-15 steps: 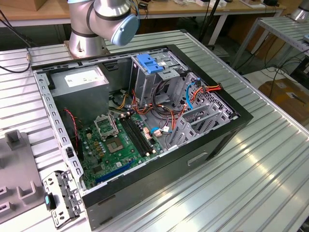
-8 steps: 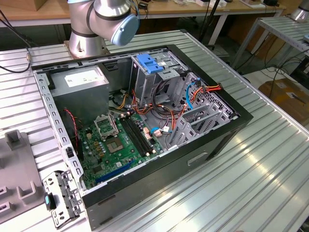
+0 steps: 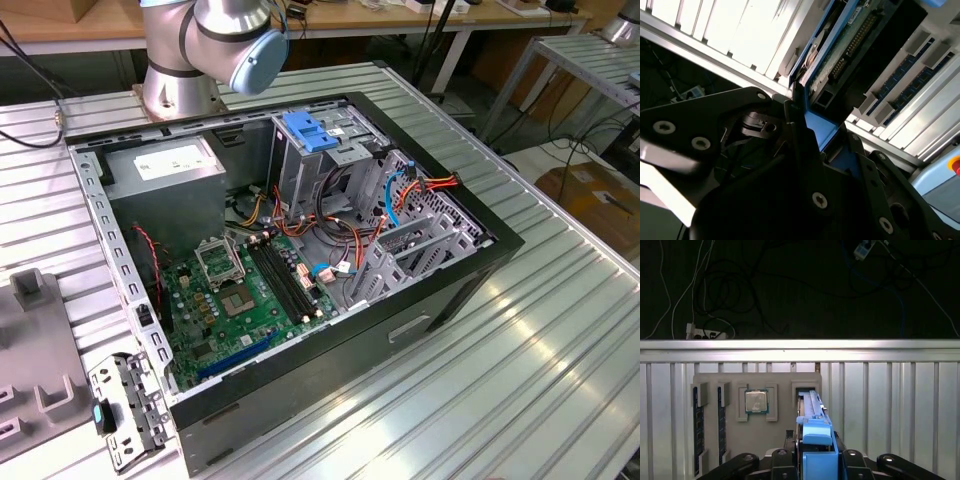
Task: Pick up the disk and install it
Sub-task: 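Pick up the disk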
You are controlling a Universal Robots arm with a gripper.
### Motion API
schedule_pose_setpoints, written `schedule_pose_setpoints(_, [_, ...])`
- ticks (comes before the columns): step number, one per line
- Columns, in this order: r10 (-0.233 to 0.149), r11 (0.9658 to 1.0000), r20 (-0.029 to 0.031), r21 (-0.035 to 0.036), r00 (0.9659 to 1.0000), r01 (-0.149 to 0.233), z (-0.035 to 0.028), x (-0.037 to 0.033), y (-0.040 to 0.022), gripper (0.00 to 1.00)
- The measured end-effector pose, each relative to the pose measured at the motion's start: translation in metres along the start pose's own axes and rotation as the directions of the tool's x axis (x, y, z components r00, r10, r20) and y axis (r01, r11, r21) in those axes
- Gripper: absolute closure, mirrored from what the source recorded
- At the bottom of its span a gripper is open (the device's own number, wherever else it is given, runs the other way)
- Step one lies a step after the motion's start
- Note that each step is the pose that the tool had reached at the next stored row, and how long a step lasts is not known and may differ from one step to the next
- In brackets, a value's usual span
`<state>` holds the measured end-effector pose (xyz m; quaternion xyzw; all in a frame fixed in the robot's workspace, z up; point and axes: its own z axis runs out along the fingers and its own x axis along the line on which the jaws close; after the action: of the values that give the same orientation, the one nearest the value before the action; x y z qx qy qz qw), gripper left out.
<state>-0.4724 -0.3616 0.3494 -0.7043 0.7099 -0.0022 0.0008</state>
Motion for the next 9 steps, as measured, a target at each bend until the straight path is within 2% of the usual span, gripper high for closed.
schedule_pose_setpoints(9, [0.000, 1.0000, 0.0000, 0.0000, 1.0000, 0.000, -0.0093, 0.0000, 0.0000, 0.63])
